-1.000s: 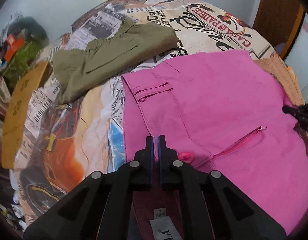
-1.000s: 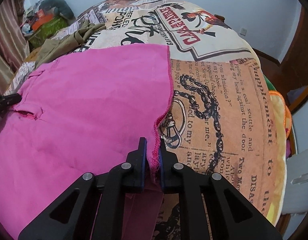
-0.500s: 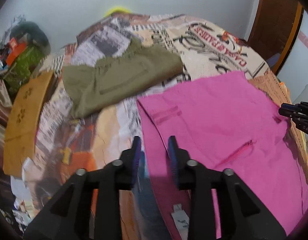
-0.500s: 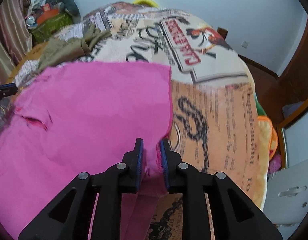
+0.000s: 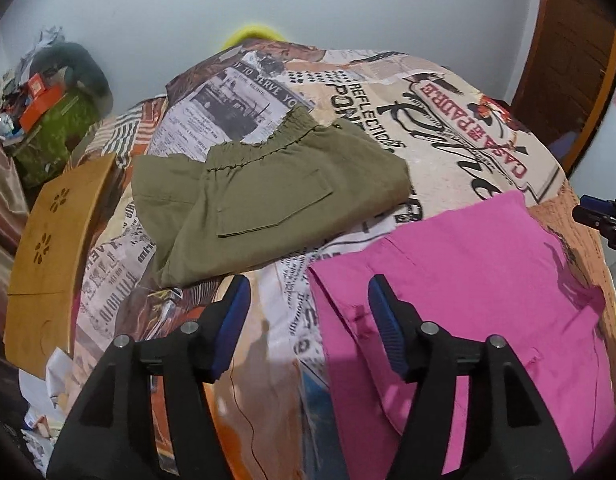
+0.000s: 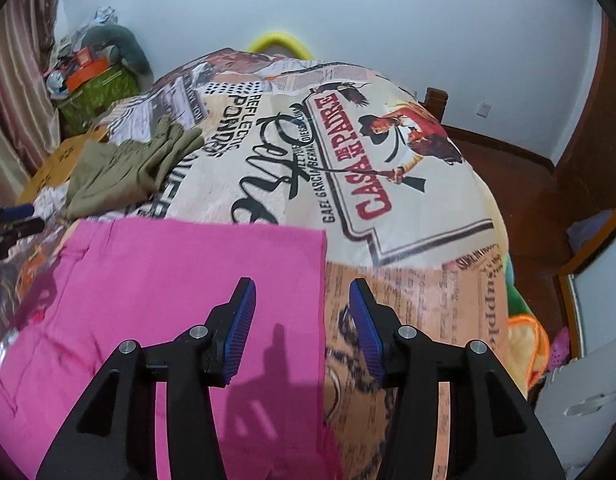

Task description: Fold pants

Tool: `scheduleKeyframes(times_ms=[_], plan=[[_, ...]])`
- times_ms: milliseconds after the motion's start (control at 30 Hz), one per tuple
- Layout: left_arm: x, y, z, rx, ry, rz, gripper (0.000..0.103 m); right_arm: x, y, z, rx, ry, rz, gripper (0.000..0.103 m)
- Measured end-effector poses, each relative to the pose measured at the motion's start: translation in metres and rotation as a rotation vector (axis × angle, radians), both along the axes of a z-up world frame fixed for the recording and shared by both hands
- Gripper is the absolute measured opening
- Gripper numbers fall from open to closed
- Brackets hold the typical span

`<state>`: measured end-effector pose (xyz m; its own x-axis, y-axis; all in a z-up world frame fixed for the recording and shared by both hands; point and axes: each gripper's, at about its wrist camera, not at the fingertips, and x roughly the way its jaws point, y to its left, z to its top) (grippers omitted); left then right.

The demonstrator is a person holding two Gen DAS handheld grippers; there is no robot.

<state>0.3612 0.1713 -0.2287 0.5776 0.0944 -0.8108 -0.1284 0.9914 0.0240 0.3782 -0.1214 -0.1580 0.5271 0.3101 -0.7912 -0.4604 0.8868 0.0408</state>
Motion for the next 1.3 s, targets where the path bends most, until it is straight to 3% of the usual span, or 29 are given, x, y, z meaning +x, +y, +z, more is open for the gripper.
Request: scheduleKeyframes(times_ms=[200,433,700,767,833,900,1167,1267,1300], plan=[[0.009,0.019,-0.028,-0.021,0.038,0.029,0.063,0.023,0.002,-0.018,0.020,0.046,-0.025,0.045],[0.017,0.028,-0.059,-0.144,0.101,0.029,0.063,0.042,0.013,-0.039,-0.011,0.068,-0.006,0.045],[0.031,0.019,-0.054,-0.180,0.061,0.000,0.063,0.049,0.026,-0.047,-0.026,0.049,0.081,0.045],[0.038,0.014,-0.057,-0.174,0.082,-0.017,0.060,0.053,0.028,-0.049,-0.027,0.054,0.090,0.045],[0.044,0.009,-0.063,-0.164,0.118,-0.046,0.049,0.057,0.030,-0.052,-0.025,0.062,0.093,0.045],[0.048,0.006,-0.067,-0.135,0.127,-0.058,0.048,0.061,0.028,-0.054,-0.010,0.066,0.086,0.045],[0.053,0.022,-0.073,-0.202,0.124,-0.022,0.035,0.074,0.025,-0.067,0.025,0.112,0.060,0.045],[0.053,0.020,-0.073,-0.190,0.122,-0.020,0.031,0.075,0.025,-0.068,0.051,0.119,0.062,0.036],[0.053,0.019,-0.073,-0.182,0.121,-0.021,0.028,0.074,0.025,-0.067,0.054,0.116,0.065,0.028]])
